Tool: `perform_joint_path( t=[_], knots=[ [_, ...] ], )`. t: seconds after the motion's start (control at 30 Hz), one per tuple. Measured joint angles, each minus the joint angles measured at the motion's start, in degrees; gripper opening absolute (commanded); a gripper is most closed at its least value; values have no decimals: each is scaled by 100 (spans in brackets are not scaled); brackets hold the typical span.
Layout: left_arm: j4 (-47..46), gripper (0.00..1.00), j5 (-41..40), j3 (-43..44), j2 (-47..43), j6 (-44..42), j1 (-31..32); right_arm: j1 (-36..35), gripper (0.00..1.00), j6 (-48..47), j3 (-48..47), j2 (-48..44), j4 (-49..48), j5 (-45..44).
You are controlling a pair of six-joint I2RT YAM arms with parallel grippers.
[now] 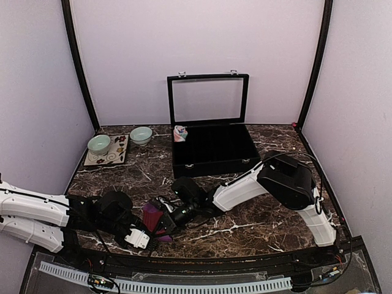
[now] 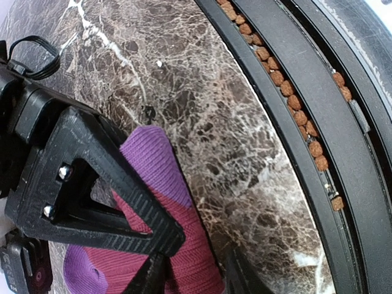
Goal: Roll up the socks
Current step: Roll the sock at the center of the board.
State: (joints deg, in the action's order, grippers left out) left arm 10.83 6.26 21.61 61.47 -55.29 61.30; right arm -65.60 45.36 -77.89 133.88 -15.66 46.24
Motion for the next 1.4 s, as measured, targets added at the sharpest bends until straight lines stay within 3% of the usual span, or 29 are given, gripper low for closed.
perform_joint_path(
  t=[0.27,0.47,0.6,0.7,0.83,1.13,1.4],
  knots=[
    [-234,24,-101,-55,85,94,0,-2,6,20,118,-127,-81,-166],
    [-544,31,-188,-79,435,116,0,28,24,-22,240,-208,-122,-173],
    [-623,27,-299,42,726,179,-24,24,28,-81,374,-291,-289,-225],
    [-494,20,-264,367,1104,260,-122,39,39,-146,505,-415,-372,-334],
    [-334,9,-184,651,1384,310,-205,28,40,-247,699,-625,-382,-570],
    [-186,6,234,911,1617,328,-466,-39,43,-669,1464,-1344,-271,-1659],
    [247,5,848,1266,1912,323,-798,-66,51,-1272,2868,-2542,-258,-2761]
  ],
)
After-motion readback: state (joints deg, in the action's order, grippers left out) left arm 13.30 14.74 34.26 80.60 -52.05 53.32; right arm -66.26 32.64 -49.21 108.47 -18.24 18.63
